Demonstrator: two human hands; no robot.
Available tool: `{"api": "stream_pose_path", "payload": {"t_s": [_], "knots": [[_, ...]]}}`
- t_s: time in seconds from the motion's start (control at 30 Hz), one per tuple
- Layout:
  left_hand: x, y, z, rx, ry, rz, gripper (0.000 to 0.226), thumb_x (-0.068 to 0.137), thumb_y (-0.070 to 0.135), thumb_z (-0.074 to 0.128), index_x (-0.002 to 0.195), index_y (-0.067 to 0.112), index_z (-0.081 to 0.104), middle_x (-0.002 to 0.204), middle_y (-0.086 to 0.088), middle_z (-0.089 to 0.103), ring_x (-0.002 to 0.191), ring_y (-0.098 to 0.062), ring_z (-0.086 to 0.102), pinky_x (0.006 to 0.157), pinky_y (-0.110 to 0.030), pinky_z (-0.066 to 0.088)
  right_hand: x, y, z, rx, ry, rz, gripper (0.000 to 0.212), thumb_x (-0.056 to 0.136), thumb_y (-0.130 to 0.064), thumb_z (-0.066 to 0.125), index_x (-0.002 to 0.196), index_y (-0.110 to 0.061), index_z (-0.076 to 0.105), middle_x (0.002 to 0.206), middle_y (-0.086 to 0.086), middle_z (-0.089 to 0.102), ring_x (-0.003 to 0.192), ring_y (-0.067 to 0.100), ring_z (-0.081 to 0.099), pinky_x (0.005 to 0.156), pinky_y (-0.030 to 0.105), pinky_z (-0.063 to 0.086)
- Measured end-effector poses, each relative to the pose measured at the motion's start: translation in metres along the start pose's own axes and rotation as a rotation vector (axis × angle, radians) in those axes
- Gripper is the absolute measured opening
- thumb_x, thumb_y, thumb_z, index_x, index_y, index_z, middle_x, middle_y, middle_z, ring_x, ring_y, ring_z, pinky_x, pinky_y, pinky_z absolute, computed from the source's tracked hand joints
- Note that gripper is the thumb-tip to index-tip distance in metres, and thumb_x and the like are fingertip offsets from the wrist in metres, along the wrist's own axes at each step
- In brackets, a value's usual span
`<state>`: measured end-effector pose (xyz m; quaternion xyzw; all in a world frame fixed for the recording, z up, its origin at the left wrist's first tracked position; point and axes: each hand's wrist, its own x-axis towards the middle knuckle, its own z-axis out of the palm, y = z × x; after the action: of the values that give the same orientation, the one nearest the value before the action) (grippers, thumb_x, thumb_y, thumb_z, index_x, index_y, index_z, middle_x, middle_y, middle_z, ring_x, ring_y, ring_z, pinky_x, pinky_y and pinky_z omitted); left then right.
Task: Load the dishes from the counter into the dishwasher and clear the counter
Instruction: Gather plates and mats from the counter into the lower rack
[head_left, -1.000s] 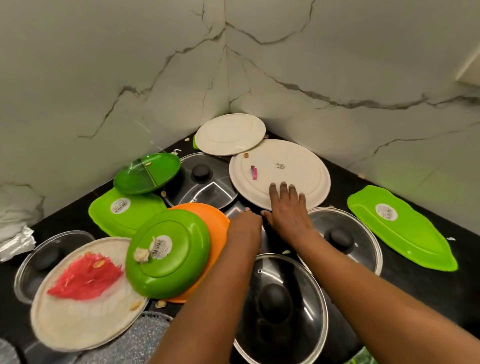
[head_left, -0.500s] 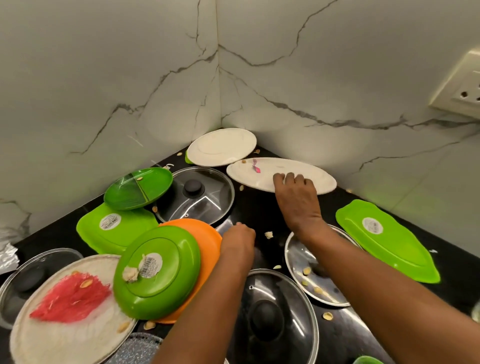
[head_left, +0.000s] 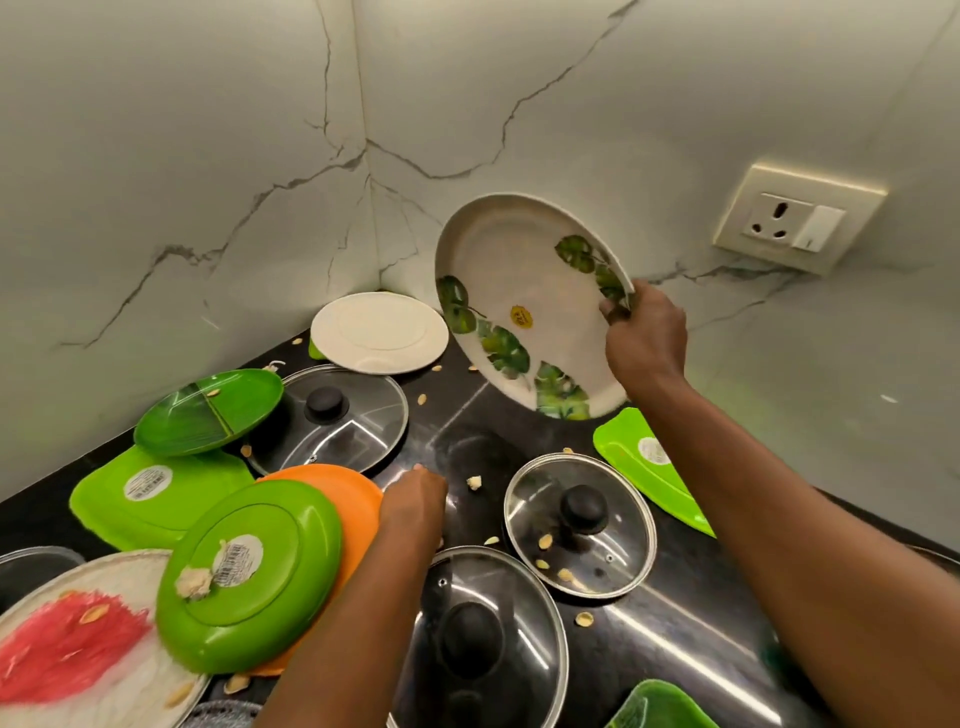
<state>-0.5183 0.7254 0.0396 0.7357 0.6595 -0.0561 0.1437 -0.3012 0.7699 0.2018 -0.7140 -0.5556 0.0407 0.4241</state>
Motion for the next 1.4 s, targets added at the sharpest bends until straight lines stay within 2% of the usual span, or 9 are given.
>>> {"api": "stream_pose_path", "payload": {"t_s": [0.27,0.43,0.57,0.63,0.73,1.0,1.13,1.3,1.4], "knots": [[0.0,-0.012,-0.007,0.03,-0.022,0.018,0.035,0.073,0.023,0.077,0.105,0.014,0.067,0.117,-0.006,0.064,0.11,-0.027,0.06,0.084,-0.032,0.048,-0.038,0.038,-0.028,0.358,0.124,0.122,0.021,0.095,-0.017,0.059,0.115,-0.012,0.065,0.095,0.004,0.065,0.087,0.021,0.057,0.075,0.029,0.044],[-0.003,-0.012,-0.007,-0.057,0.012,0.03,0.03,0.091,0.036,0.057,0.111,0.016,0.065,0.12,-0.011,0.062,0.11,-0.031,0.059,0.085,-0.033,0.047,-0.078,0.055,-0.057,0.351,0.188,0.063,0.021,0.096,-0.018,0.058,0.114,-0.01,0.065,0.095,0.008,0.068,0.084,0.024,0.058,0.069,0.028,0.041],[-0.039,0.007,-0.009,-0.003,0.346,0.03,0.021,0.096,0.029,0.051,0.103,0.014,0.064,0.104,-0.016,0.067,0.102,-0.037,0.06,0.078,-0.036,0.045,-0.114,0.068,-0.084,0.371,0.227,0.095,0.024,0.095,-0.019,0.06,0.115,-0.007,0.064,0.103,0.011,0.069,0.089,0.023,0.06,0.072,0.023,0.038],[-0.065,0.022,-0.01,0.012,0.5,0.074,0.005,0.086,0.013,0.063,0.083,0.009,0.064,0.08,-0.018,0.068,0.079,-0.041,0.063,0.063,-0.039,0.046,-0.134,0.073,-0.097,0.383,0.224,0.107,0.027,0.096,-0.022,0.059,0.117,-0.006,0.063,0.105,0.012,0.07,0.091,0.025,0.062,0.076,0.028,0.045],[-0.102,0.042,0.001,-0.025,0.616,0.032,0.02,0.068,-0.003,0.072,0.064,0.008,0.056,0.062,-0.016,0.061,0.057,-0.039,0.058,0.047,-0.035,0.042,-0.166,0.081,-0.121,0.361,0.239,0.072,0.033,0.095,-0.024,0.059,0.121,-0.003,0.063,0.103,0.016,0.07,0.089,0.029,0.064,0.072,0.026,0.044],[-0.215,0.084,0.047,-0.04,0.713,0.076,0.005,0.074,0.008,0.062,0.075,0.013,0.061,0.073,-0.011,0.066,0.068,-0.035,0.061,0.059,-0.038,0.047,-0.257,0.107,-0.189,0.323,0.251,-0.028,0.034,0.096,-0.025,0.058,0.121,-0.003,0.062,0.101,0.015,0.072,0.089,0.029,0.067,0.071,0.033,0.051],[-0.264,0.088,0.068,-0.039,0.685,0.085,0.013,0.08,0.007,0.066,0.09,0.014,0.064,0.081,-0.011,0.067,0.072,-0.036,0.06,0.063,-0.04,0.047,-0.306,0.112,-0.222,0.341,0.267,-0.052,0.029,0.096,-0.02,0.059,0.119,-0.002,0.063,0.095,0.011,0.071,0.08,0.014,0.063,0.067,0.026,0.047],[-0.312,0.094,0.087,0.017,0.616,0.063,0.02,0.075,0.006,0.07,0.092,0.013,0.063,0.082,-0.012,0.067,0.074,-0.036,0.06,0.063,-0.04,0.047,-0.37,0.121,-0.255,0.35,0.263,-0.038,0.033,0.099,-0.031,0.052,0.123,-0.01,0.06,0.105,0.0,0.07,0.091,0.021,0.069,0.072,0.042,0.058],[-0.343,0.098,0.101,0.007,0.562,0.06,0.011,0.078,0.009,0.065,0.087,0.013,0.06,0.083,-0.013,0.065,0.08,-0.036,0.059,0.067,-0.042,0.046,-0.412,0.121,-0.277,0.365,0.25,0.011,0.036,0.1,-0.031,0.05,0.129,-0.012,0.057,0.108,-0.002,0.069,0.089,0.012,0.068,0.067,0.032,0.06]]}}
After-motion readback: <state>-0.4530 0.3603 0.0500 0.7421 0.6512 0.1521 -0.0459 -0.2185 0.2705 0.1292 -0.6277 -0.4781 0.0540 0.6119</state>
